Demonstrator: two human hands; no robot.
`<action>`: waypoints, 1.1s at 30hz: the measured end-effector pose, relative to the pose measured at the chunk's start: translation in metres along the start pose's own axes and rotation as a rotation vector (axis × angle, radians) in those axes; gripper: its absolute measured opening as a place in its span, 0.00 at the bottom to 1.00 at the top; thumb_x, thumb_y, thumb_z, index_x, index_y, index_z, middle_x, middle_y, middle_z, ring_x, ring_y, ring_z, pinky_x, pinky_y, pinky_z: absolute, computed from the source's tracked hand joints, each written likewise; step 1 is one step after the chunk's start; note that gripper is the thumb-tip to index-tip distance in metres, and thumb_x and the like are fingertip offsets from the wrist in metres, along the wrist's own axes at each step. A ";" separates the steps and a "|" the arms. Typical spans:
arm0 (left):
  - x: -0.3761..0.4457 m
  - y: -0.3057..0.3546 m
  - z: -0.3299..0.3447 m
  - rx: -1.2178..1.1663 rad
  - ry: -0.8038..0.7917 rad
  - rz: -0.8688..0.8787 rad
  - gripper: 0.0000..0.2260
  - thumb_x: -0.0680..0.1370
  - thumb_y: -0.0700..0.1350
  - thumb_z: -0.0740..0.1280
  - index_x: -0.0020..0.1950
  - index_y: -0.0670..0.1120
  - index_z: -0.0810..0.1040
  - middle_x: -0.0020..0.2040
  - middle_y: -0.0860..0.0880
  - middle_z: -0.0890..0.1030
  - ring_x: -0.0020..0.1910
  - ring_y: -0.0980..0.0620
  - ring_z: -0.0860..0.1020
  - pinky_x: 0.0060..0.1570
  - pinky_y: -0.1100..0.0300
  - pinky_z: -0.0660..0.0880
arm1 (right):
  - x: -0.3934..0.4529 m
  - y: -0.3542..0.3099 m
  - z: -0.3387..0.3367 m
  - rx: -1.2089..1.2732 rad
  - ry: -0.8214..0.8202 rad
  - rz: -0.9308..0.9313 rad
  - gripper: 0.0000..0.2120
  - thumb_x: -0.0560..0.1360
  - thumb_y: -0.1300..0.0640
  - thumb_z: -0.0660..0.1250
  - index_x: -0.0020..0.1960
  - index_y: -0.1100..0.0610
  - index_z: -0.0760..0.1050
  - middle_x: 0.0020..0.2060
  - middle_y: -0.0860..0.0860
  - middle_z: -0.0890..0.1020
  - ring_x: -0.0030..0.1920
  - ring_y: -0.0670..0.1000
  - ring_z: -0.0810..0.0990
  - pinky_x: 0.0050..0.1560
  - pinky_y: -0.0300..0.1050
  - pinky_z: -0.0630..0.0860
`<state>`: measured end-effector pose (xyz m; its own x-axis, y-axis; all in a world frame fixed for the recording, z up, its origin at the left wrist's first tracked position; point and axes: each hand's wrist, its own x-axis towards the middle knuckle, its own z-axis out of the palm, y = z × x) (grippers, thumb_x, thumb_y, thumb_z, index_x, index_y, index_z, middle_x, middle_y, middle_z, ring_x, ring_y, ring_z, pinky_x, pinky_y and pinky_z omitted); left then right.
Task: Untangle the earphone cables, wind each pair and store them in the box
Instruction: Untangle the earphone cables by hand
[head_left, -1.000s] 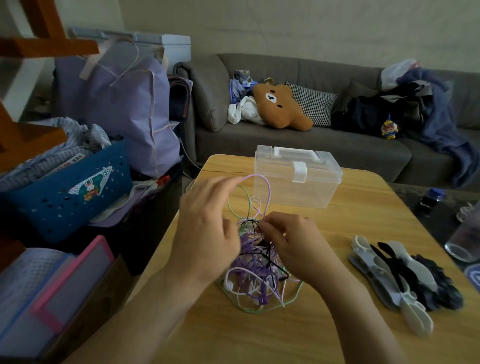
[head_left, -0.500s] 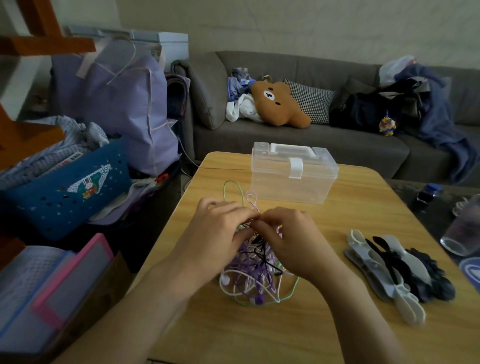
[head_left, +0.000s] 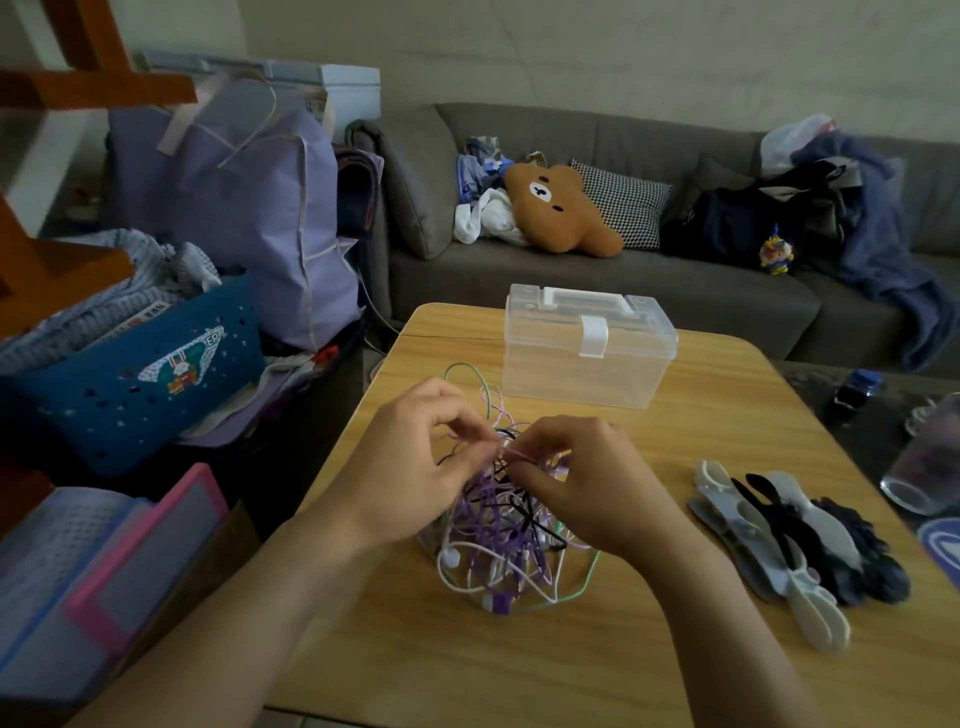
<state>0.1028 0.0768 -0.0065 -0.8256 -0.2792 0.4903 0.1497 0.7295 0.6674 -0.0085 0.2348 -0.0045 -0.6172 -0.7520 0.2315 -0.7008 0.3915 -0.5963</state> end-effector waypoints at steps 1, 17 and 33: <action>0.001 0.003 -0.001 -0.055 0.046 -0.010 0.04 0.74 0.42 0.75 0.44 0.49 0.82 0.44 0.54 0.80 0.46 0.56 0.80 0.49 0.66 0.75 | 0.000 0.000 0.000 -0.015 -0.001 0.005 0.03 0.74 0.55 0.72 0.46 0.47 0.84 0.39 0.40 0.83 0.43 0.40 0.80 0.46 0.29 0.72; 0.003 -0.001 -0.007 0.143 0.426 -0.062 0.15 0.73 0.36 0.64 0.58 0.44 0.79 0.53 0.52 0.77 0.56 0.51 0.76 0.59 0.58 0.71 | 0.004 -0.002 0.006 -0.025 0.046 0.040 0.05 0.77 0.55 0.69 0.49 0.49 0.84 0.38 0.42 0.82 0.39 0.40 0.77 0.40 0.24 0.68; 0.002 -0.001 -0.004 0.369 0.206 0.090 0.05 0.78 0.39 0.69 0.46 0.49 0.79 0.44 0.55 0.75 0.43 0.56 0.71 0.47 0.50 0.71 | 0.003 -0.004 0.010 0.045 0.056 0.030 0.06 0.75 0.58 0.70 0.47 0.48 0.84 0.36 0.41 0.83 0.41 0.38 0.80 0.47 0.36 0.76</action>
<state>0.1026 0.0729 -0.0042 -0.6867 -0.2954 0.6643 -0.0193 0.9208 0.3895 -0.0042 0.2257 -0.0091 -0.6573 -0.7093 0.2548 -0.6659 0.3882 -0.6371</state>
